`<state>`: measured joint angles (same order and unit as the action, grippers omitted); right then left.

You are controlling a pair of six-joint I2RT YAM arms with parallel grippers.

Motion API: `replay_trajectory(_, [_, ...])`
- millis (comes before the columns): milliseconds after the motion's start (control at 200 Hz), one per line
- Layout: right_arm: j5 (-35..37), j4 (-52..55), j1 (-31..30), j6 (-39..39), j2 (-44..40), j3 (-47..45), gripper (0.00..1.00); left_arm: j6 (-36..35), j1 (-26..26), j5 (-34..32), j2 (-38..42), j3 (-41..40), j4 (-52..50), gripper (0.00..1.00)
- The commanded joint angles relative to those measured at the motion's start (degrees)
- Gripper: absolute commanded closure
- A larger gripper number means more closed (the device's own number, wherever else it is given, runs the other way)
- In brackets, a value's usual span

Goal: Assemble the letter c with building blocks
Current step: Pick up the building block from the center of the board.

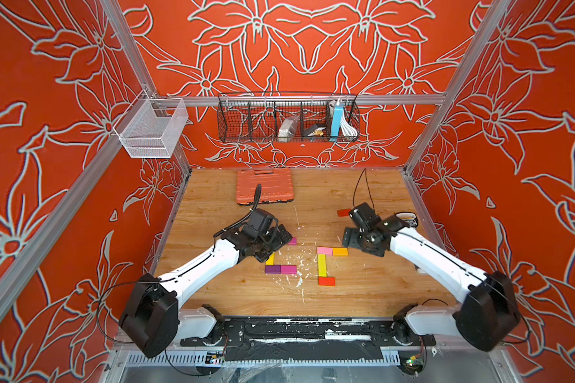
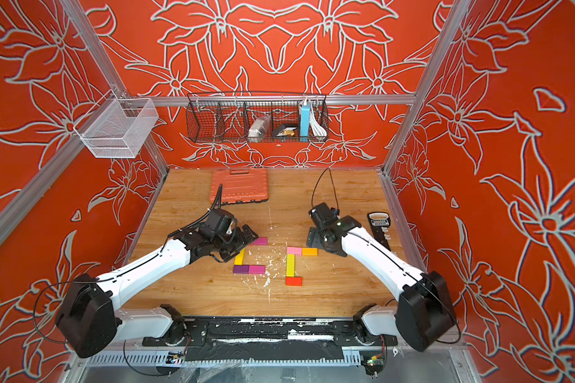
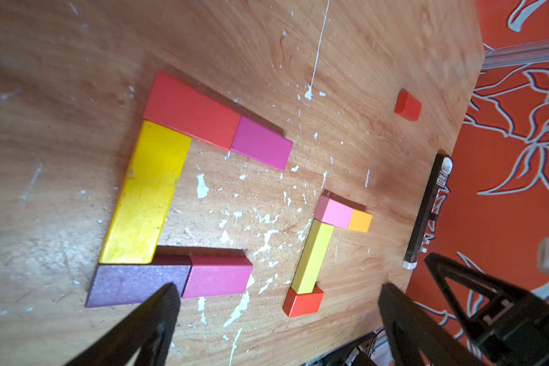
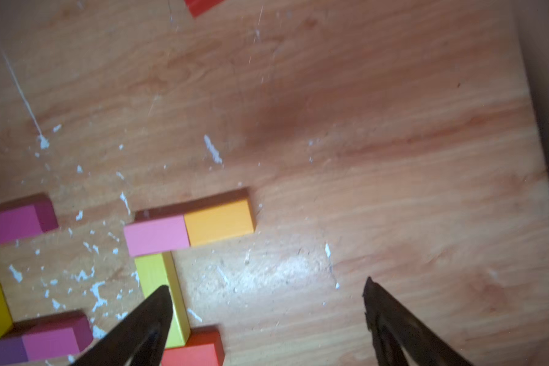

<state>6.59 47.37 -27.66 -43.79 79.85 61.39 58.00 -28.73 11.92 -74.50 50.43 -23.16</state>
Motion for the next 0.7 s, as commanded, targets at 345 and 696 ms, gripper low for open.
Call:
replay_trajectory(345, [-7.49,-2.41,8.39,25.44,30.31,28.67,0.03,-8.41,4.56,10.42,-12.8,9.42,-2.51,0.02])
replay_trajectory(696, [-5.24,1.61,10.23,30.1,44.45,42.86,0.04,-9.39,5.43,12.72,-16.96,11.7,-2.34,0.01])
